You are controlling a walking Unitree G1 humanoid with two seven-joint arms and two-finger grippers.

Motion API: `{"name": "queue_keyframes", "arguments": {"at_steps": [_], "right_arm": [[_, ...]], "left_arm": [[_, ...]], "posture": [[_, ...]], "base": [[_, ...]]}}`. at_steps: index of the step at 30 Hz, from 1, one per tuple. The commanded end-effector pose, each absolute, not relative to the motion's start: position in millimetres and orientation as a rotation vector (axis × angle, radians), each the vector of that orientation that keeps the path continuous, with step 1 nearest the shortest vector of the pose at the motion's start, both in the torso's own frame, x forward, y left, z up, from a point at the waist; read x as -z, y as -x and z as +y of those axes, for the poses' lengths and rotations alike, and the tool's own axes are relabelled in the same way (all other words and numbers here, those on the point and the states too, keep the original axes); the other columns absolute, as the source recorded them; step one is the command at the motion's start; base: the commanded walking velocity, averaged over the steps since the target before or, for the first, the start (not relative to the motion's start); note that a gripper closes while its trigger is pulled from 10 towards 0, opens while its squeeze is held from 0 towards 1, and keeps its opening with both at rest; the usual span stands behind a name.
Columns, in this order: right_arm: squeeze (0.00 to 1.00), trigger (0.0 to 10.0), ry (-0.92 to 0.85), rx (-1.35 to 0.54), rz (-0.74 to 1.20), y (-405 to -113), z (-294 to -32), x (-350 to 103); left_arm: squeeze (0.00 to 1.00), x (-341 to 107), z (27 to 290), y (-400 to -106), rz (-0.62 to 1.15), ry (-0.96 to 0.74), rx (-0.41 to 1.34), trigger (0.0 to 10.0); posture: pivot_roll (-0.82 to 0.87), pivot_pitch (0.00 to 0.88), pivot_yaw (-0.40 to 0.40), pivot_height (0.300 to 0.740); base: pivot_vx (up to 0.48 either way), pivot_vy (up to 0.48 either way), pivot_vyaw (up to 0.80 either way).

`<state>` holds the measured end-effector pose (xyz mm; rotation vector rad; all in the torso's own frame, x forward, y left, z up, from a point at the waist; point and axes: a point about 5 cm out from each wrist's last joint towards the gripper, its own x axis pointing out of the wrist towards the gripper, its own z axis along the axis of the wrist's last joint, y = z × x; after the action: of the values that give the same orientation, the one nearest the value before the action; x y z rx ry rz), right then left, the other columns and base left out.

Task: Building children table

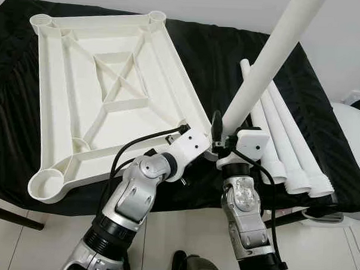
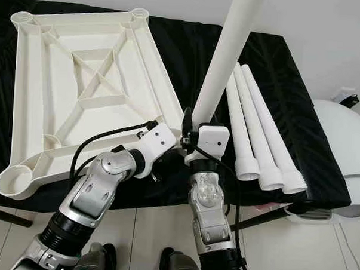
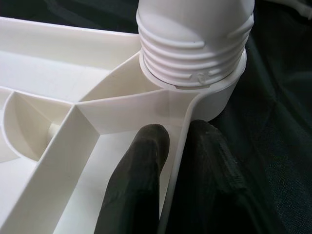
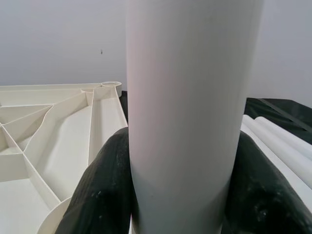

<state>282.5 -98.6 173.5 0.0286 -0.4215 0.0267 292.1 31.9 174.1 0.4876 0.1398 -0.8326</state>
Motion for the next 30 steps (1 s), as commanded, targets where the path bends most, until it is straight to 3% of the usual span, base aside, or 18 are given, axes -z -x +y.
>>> {"name": "queue_keyframes", "arguments": {"at_steps": [1,27,28,29,30], "right_arm": [[0.02,10.0,-0.067,0.147,-0.105,-277,-120,-117],[0.05,10.0,-0.069,0.180,-0.122,-272,-129,-119],[0.29,10.0,-0.069,0.179,-0.127,-271,-128,-120],[0.29,10.0,-0.070,0.178,-0.130,-272,-128,-121],[1.00,10.0,-0.071,0.174,-0.135,-272,-128,-121]], "left_arm": [[0.00,-184,37,-295,0.059,-0.495,0.679,10.0],[0.00,-187,40,-298,0.054,-0.498,0.673,10.0],[0.00,-187,40,-298,0.053,-0.498,0.673,10.0],[0.00,-187,40,-299,0.053,-0.497,0.673,10.0],[0.00,-187,40,-299,0.053,-0.497,0.674,10.0]], "posture": [[-0.05,0.175,-0.061,0.740],[-0.06,0.191,-0.050,0.740],[-0.06,0.190,-0.049,0.740],[-0.06,0.189,-0.049,0.740],[-0.06,0.188,-0.049,0.740]], "base": [[0.000,0.000,0.00],[0.000,0.000,0.00],[0.000,0.000,0.00],[0.000,0.000,0.00],[0.000,0.000,0.00]]}}
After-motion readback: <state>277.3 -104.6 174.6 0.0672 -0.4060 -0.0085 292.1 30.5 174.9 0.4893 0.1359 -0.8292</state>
